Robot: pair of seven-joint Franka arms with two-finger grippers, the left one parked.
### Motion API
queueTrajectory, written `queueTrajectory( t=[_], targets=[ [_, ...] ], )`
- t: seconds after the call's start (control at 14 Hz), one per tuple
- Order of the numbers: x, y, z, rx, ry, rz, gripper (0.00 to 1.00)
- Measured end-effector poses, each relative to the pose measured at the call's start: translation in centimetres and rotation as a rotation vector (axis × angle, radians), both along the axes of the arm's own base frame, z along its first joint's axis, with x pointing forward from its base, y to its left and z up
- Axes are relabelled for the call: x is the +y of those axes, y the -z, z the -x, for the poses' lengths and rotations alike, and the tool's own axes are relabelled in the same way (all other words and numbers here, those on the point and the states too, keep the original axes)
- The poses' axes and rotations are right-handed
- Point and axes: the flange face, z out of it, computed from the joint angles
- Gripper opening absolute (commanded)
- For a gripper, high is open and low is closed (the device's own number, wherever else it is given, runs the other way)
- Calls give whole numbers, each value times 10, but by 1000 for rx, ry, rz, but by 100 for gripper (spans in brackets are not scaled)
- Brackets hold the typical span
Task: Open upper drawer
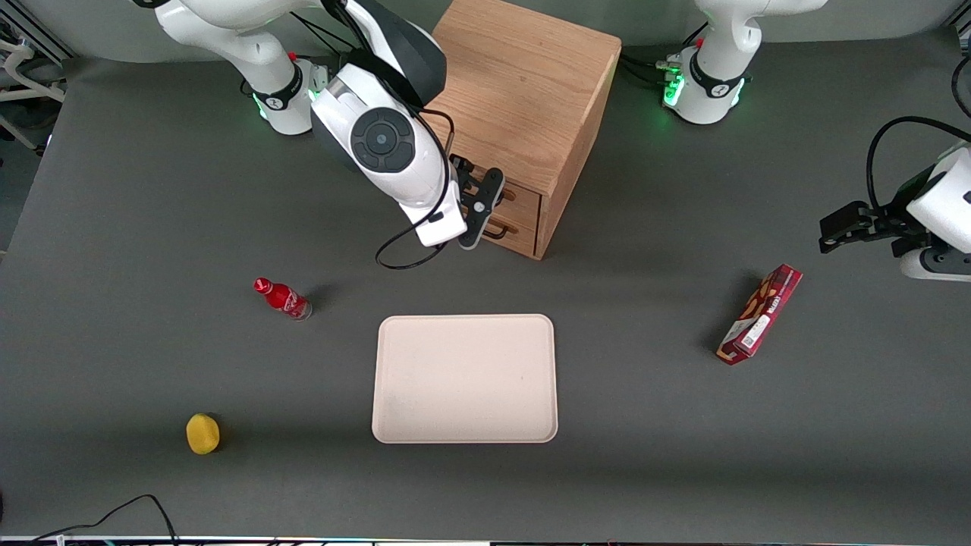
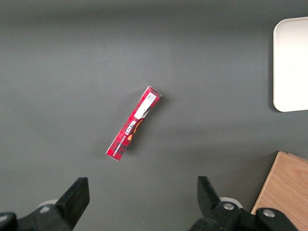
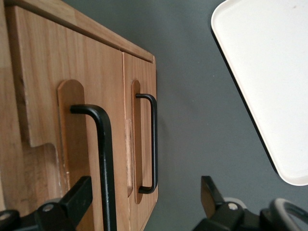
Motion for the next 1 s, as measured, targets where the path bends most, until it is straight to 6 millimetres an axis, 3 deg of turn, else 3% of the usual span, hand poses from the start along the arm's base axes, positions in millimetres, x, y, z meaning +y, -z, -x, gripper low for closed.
queueTrajectory(
  t=[1.0],
  targets=[
    [0, 23, 8, 4, -4, 10, 100]
  ],
)
